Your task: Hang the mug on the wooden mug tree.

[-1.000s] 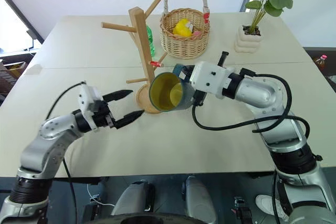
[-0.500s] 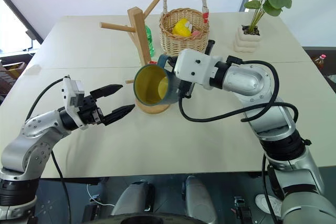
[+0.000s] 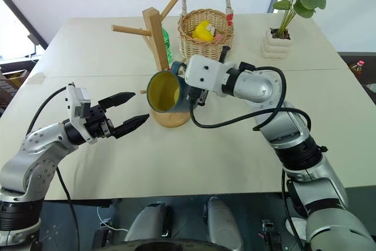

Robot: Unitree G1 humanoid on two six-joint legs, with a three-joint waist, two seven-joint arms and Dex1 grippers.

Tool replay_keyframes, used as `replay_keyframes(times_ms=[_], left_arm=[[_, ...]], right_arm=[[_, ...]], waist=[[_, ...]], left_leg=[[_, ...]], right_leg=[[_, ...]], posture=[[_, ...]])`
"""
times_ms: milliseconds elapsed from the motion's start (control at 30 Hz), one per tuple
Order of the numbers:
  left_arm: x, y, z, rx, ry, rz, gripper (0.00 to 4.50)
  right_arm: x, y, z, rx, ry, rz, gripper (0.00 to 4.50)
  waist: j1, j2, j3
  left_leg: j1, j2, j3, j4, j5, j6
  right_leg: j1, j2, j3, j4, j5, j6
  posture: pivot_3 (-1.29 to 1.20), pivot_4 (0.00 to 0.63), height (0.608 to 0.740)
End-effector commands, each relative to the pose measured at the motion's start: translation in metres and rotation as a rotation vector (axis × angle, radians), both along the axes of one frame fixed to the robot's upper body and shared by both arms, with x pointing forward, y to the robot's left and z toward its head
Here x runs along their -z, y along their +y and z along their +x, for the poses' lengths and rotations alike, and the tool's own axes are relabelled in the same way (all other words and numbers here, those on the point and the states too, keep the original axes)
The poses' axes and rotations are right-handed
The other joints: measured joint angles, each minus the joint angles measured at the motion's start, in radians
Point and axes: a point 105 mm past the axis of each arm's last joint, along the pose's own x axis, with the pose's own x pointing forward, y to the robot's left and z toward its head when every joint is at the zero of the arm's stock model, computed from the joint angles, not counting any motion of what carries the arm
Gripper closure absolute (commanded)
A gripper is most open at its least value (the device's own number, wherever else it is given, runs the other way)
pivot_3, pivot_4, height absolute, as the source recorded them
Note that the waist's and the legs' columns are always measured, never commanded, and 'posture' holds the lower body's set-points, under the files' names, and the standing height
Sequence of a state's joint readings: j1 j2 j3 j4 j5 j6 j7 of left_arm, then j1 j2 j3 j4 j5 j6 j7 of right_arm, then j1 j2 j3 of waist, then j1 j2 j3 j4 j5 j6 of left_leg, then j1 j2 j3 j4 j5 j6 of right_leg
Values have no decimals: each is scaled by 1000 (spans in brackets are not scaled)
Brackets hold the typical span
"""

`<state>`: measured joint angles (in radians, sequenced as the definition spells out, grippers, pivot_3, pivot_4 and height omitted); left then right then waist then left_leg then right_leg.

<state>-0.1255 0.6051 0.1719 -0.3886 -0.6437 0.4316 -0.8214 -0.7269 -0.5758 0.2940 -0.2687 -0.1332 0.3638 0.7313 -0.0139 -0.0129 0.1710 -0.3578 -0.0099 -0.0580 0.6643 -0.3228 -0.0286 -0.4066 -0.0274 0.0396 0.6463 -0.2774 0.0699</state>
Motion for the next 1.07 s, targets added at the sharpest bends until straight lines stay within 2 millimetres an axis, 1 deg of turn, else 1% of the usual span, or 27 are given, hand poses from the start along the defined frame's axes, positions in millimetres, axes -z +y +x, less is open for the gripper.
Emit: replay_keyframes(times_ms=[33,67,167,300,367,433,500,567,633,667,767,867,967,1067], left_arm=[[-12,-1,-1,1,-50,-10,0],[-12,-1,-1,0,-50,-10,0],[-12,0,-1,-5,-51,-10,0],[-9,3,1,-20,-42,-12,0],[-6,8,3,-50,-27,-35,0],[0,18,10,-112,-1,-80,0],[8,30,16,-192,26,-112,0],[21,41,22,-273,67,-133,0],[34,52,28,-364,88,-122,0],[41,57,30,-406,99,-112,0],[54,70,35,-506,102,-91,0],[67,84,39,-614,106,-74,0],[72,91,40,-669,101,-73,0],[75,91,39,-684,100,-69,0]], right_arm=[[-21,6,-4,-22,-75,38,3823],[-22,6,-5,-25,-85,39,3556],[-28,2,-8,-30,-118,25,2158],[-40,-19,-20,-48,-120,65,2158],[-43,-34,-26,-54,-76,152,2158],[-36,-55,-29,-38,18,288,2158],[-17,-81,-26,28,139,432,2158],[16,-103,-24,100,252,556,2158],[43,-122,-19,194,305,694,2158],[57,-129,-16,245,323,744,2158],[86,-140,-9,344,324,812,2158],[103,-145,-4,401,300,844,2158],[106,-145,1,413,273,856,2158],[108,-141,4,400,271,854,2158]], waist=[[0,0,0],[0,0,0],[1,0,0],[4,0,0],[3,0,0],[3,0,0],[4,-2,-1],[3,-2,-1],[2,-3,-2],[-1,-3,-2],[-6,-1,0],[-4,-1,-1],[-1,-1,-1],[-1,-1,-1]], left_leg=[[0,0,0,0,0,0],[0,0,0,0,0,0],[0,0,0,0,0,0],[-1,0,0,0,0,0],[-1,0,0,0,0,0],[0,0,0,-1,0,0],[0,0,0,-1,0,0],[0,0,0,-1,0,0],[2,0,0,-2,0,0],[1,0,0,-2,0,0],[2,0,2,-1,0,0],[3,0,1,-1,0,0],[2,0,1,-1,0,0],[2,0,1,-1,0,0]], right_leg=[[0,0,0,0,0,0],[0,0,0,0,0,0],[0,0,0,0,0,0],[0,0,0,0,0,0],[0,-1,0,-1,0,0],[1,-1,0,-2,0,0],[2,-1,0,-2,0,0],[2,-1,0,-1,0,0],[3,0,0,-1,0,0],[2,0,0,-1,0,0],[1,0,1,1,0,0],[0,1,1,2,0,0],[0,1,1,2,0,0],[0,0,1,1,0,0]], posture=[[0,150,740],[0,150,740],[0,150,740],[0,150,740],[0,150,740],[0,150,740],[0,150,740],[0,150,740],[0,150,740],[0,150,740],[0,150,740],[0,150,740],[0,150,740],[0,150,740]])
